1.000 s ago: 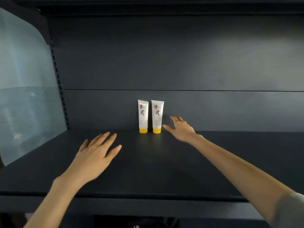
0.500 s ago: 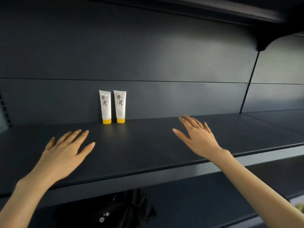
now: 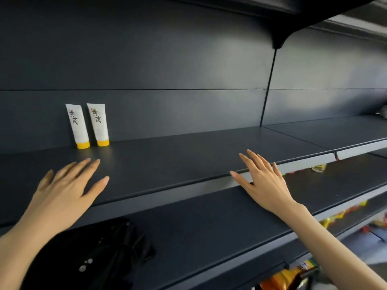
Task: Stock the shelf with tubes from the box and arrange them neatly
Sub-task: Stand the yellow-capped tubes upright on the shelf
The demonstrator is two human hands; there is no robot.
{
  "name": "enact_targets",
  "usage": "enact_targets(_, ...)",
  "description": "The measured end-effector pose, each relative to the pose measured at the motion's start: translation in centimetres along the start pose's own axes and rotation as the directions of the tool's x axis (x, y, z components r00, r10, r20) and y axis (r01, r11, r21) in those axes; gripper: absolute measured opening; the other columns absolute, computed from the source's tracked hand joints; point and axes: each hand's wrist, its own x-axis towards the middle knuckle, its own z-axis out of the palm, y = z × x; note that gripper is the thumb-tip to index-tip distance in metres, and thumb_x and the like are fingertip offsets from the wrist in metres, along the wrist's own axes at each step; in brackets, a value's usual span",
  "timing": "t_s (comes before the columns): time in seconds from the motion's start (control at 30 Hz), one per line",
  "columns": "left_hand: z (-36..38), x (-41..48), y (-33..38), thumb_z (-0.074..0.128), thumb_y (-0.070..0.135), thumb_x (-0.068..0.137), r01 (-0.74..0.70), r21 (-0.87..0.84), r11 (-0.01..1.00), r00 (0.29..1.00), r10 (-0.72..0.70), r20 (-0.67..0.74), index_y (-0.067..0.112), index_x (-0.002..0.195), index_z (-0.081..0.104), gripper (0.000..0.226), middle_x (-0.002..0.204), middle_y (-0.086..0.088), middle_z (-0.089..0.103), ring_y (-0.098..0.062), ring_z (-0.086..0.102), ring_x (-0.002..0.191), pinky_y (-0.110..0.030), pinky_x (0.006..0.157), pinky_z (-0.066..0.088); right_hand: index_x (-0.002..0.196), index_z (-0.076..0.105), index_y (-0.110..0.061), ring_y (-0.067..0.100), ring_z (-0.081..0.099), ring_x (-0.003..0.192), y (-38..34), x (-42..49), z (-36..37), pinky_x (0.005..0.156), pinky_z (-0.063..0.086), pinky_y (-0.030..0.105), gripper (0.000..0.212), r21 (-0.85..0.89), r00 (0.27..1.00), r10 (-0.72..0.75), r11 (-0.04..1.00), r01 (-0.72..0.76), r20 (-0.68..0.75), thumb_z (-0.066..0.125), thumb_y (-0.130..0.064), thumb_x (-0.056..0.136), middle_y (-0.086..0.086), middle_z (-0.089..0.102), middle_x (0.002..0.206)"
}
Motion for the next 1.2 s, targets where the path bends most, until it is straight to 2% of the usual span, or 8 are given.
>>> enact_targets(0.13,1.0,-1.7,5.6,0.010,0.077,0.085,-0.060,-0.031,0.998,0.998,0.060,-0.013,0.027,0.148,0.029,0.082,0.154,0.005,0.030,-0.020,0.027,0.142,-0.049,0.114,0.019,0.151,0.016,-0.031,0.018,0.006,0.148,5.2,-2.8,-0.7,0.118,0.008,0.047,0.080,-0.016,0.999,0.031,0.999,-0.031,0.010,0.013,-0.071,0.082,-0.006,0.008,0.160)
enact_targets(0.23,2.1,-4.0,9.7,0.005,0.073,0.080,-0.114,-0.059,0.992,0.993,0.113,-0.024,0.025,0.148,0.029,0.087,0.154,0.003,0.029,-0.020,0.026,0.142,-0.050,0.113,0.020,0.151,0.017,-0.030,0.018,0.006,0.147,9.0,-4.7,-0.9,0.118,0.007,0.047,0.078,-0.034,0.999,0.045,0.998,-0.044,0.029,0.015,-0.071,0.083,-0.006,0.008,0.160)
enact_targets(0.43,4.7,-9.6,17.7,0.014,0.062,0.093,-0.274,-0.062,0.960,0.961,0.271,-0.047,0.009,0.141,0.043,0.077,0.145,-0.013,0.044,-0.033,0.043,0.132,-0.058,0.103,0.034,0.151,0.014,-0.030,0.018,0.005,0.147,15.4,-8.5,-0.3,0.118,0.007,0.050,0.079,-0.034,0.995,0.067,0.997,-0.064,0.075,0.015,-0.071,0.084,-0.007,0.007,0.160)
enact_targets(0.57,7.7,-11.7,21.6,0.019,0.057,0.090,-0.317,-0.085,0.945,0.944,0.323,0.068,0.009,0.140,0.045,0.074,0.144,-0.012,0.045,-0.031,0.043,0.132,-0.055,0.104,0.034,0.152,0.014,-0.030,0.019,0.006,0.147,19.1,-10.8,1.0,0.117,0.008,0.050,0.082,-0.046,0.983,0.128,0.991,-0.123,0.132,0.015,-0.072,0.082,-0.005,0.008,0.160)
enact_targets(0.73,12.5,-11.2,23.9,0.014,0.066,0.089,-0.312,-0.096,0.945,0.912,0.326,0.250,0.016,0.148,0.027,0.078,0.154,-0.005,0.029,-0.023,0.026,0.143,-0.048,0.115,0.019,0.151,0.018,-0.029,0.022,0.011,0.147,23.6,-14.0,3.9,0.116,0.010,0.051,0.079,-0.074,0.953,0.239,0.971,-0.229,0.188,0.018,-0.071,0.084,-0.002,0.012,0.160)
enact_targets(0.83,15.5,-10.3,25.5,0.020,0.061,0.090,-0.320,-0.115,0.941,0.874,0.339,0.348,0.019,0.149,0.023,0.073,0.156,-0.003,0.025,-0.020,0.020,0.145,-0.047,0.116,0.017,0.151,0.016,-0.029,0.021,0.010,0.147,26.0,-16.2,6.4,0.116,0.011,0.053,0.072,-0.086,0.913,0.325,0.946,-0.314,0.247,0.027,-0.066,0.090,-0.002,0.011,0.160)
enact_targets(0.97,19.5,-9.1,28.6,0.012,0.060,0.085,-0.389,-0.142,0.910,0.803,0.411,0.433,0.022,0.151,0.020,0.076,0.157,0.002,0.022,-0.016,0.018,0.145,-0.043,0.116,0.014,0.150,0.019,-0.029,0.022,0.012,0.146,28.8,-19.2,9.9,0.115,0.013,0.052,0.071,-0.103,0.834,0.462,0.886,-0.453,0.302,0.029,-0.065,0.091,-0.001,0.012,0.160)
enact_targets(1.2,27.1,-8.0,35.4,0.015,0.057,0.093,-0.518,-0.243,0.820,0.618,0.555,0.557,0.024,0.152,0.012,0.067,0.159,0.005,0.016,-0.013,0.011,0.146,-0.041,0.118,0.010,0.149,0.024,-0.024,0.025,0.018,0.145,32.0,-24.8,17.0,0.113,0.020,0.053,0.069,-0.117,0.644,0.670,0.721,-0.683,0.369,0.032,-0.063,0.092,0.004,0.017,0.158)
